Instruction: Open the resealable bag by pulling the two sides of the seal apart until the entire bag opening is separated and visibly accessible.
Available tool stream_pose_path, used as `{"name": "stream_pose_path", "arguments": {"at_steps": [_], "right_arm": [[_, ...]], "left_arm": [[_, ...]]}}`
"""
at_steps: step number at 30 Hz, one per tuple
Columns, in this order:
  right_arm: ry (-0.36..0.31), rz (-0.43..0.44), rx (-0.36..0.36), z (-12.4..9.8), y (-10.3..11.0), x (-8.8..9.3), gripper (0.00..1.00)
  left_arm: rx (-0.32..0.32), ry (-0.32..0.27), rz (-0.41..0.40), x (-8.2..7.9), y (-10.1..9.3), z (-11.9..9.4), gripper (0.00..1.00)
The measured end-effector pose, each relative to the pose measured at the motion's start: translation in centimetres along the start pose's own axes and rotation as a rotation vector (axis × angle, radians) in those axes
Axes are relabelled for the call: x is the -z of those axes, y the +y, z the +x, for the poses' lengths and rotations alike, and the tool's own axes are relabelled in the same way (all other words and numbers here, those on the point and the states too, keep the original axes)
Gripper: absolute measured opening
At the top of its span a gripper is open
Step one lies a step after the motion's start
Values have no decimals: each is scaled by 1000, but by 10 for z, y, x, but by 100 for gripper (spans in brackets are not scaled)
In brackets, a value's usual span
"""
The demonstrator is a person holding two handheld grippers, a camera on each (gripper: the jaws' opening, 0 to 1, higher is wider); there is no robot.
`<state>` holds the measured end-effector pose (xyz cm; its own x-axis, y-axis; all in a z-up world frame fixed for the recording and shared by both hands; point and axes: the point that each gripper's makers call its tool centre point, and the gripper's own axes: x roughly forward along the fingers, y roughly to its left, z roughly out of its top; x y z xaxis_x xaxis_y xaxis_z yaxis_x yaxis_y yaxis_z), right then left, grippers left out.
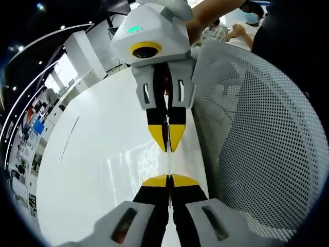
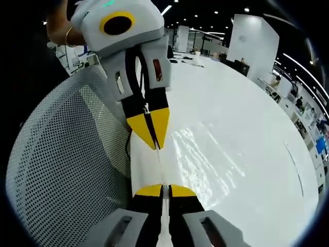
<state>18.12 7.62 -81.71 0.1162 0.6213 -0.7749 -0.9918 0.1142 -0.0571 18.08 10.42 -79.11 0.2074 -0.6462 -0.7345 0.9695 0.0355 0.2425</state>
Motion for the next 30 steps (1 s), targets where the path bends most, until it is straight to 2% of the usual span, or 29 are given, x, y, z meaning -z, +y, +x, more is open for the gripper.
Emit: {"name": "stream_pose_path", "arguments": {"at_steps": [30], "right_arm": [[38, 7, 36, -12, -6, 13, 0]], "left_arm": [[-18, 18, -40, 15, 1, -6, 0]]}}
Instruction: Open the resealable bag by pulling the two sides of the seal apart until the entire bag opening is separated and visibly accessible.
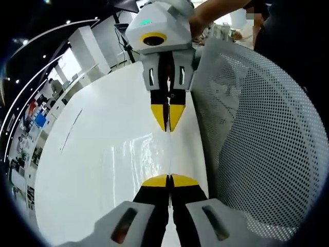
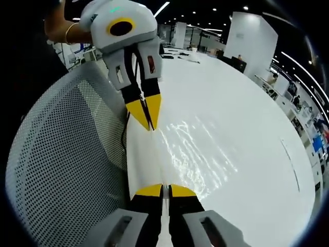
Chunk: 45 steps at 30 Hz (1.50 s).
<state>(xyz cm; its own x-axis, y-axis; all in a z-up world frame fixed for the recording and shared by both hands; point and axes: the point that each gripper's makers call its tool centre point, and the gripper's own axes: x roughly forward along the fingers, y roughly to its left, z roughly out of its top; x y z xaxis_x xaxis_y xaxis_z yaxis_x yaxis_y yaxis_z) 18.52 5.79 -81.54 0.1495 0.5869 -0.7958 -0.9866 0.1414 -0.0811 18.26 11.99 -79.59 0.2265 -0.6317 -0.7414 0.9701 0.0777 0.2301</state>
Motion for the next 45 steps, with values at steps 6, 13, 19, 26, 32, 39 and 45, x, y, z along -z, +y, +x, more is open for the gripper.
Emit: {"name": "stream_pose_path", "arguments": {"at_steps": [6, 13, 19, 26, 32, 39, 45], "right_arm": [[3, 5, 8, -3, -1, 2, 0], [7, 16, 10, -6, -1, 6, 0], [7, 30, 9, -7, 0, 10, 0], [7, 43, 8, -7, -1, 12, 0], [12, 44, 8, -8, 0, 15, 0], [19, 45, 15, -10, -2, 19, 0], [22, 59, 16, -14, -2, 24, 0]], "left_arm": [[7, 0, 2, -1, -1, 1, 0], [12, 13, -32, 2, -2, 3, 0], [15, 14, -34, 4, -3, 4, 0], [13, 19, -38, 6, -4, 3, 0], [7, 28, -31, 8, -3, 4, 0], [1, 26, -29, 7, -1, 4, 0], [4, 20, -36, 6, -3, 3, 0]]}}
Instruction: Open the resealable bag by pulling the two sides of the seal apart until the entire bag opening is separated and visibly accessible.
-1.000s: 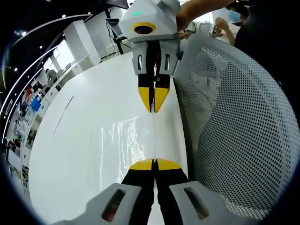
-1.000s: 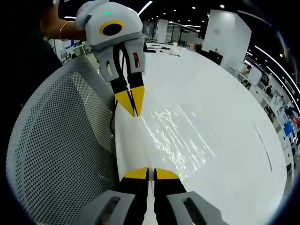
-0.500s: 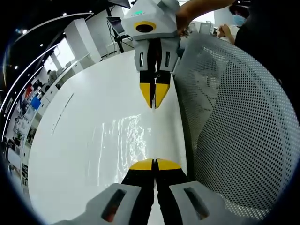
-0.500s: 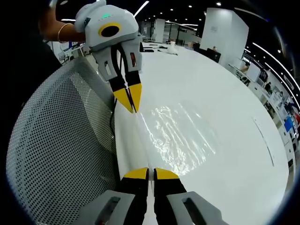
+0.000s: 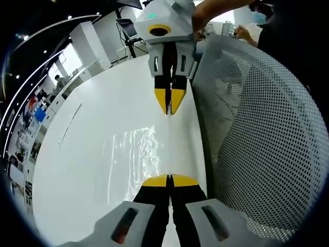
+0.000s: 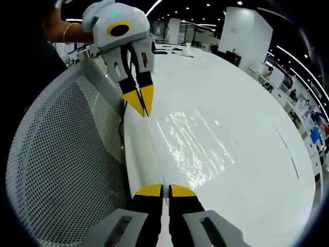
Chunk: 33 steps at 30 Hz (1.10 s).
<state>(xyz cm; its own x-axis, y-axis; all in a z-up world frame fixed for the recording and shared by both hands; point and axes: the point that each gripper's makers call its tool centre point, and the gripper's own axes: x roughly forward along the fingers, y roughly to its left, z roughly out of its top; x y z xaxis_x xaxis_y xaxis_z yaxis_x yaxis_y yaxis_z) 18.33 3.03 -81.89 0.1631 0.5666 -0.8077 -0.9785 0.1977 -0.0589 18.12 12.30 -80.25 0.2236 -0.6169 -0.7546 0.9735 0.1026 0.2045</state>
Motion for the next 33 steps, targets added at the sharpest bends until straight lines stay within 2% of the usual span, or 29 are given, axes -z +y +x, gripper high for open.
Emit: {"name": "stream_pose_path", "arguments": {"at_steps": [5, 8, 15, 26, 29, 33], "right_arm": [[10, 1, 4, 3, 1, 1, 0], [3, 43, 12, 5, 1, 0, 1], [-13, 56, -1, 2, 6, -6, 13], [-129, 96, -1, 1, 1, -34, 12], [-135, 107, -8, 6, 2, -36, 12], [-108, 84, -22, 15, 7, -32, 11]], "left_arm": [[5, 7, 14, 0, -3, 2, 0], [9, 22, 46, 2, -3, 2, 0], [5, 26, 66, 7, -4, 2, 0], [16, 15, 93, 0, -10, 3, 0], [13, 20, 100, 0, -11, 4, 0], [4, 18, 100, -1, -10, 4, 0]]}}
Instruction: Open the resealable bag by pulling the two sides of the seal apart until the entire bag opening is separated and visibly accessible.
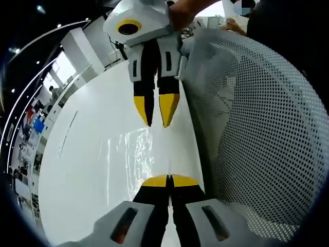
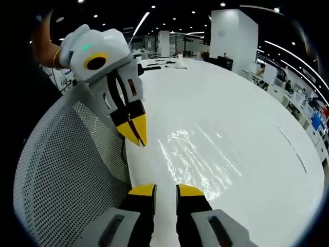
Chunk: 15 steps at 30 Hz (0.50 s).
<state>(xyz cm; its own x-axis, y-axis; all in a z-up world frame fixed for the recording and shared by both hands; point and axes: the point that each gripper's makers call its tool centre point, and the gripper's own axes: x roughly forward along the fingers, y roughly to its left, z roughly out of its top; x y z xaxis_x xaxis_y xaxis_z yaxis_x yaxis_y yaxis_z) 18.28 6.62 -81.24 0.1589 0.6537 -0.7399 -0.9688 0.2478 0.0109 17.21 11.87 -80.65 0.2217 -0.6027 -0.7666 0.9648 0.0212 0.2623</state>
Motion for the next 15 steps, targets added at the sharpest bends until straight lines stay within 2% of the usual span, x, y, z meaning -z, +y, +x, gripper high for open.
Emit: {"name": "stream_pose_path", "arguments": {"at_steps": [7, 11, 15], "right_arm": [[-17, 10, 6, 8, 1, -4, 10], [-25, 7, 3, 13, 3, -7, 1], [-23, 16, -3, 15, 4, -9, 0]], "left_arm": [[-6, -14, 0, -3, 0, -1, 0], [-16, -16, -2, -4, 1, -2, 0], [-36, -6, -15, -1, 5, -3, 0]]}}
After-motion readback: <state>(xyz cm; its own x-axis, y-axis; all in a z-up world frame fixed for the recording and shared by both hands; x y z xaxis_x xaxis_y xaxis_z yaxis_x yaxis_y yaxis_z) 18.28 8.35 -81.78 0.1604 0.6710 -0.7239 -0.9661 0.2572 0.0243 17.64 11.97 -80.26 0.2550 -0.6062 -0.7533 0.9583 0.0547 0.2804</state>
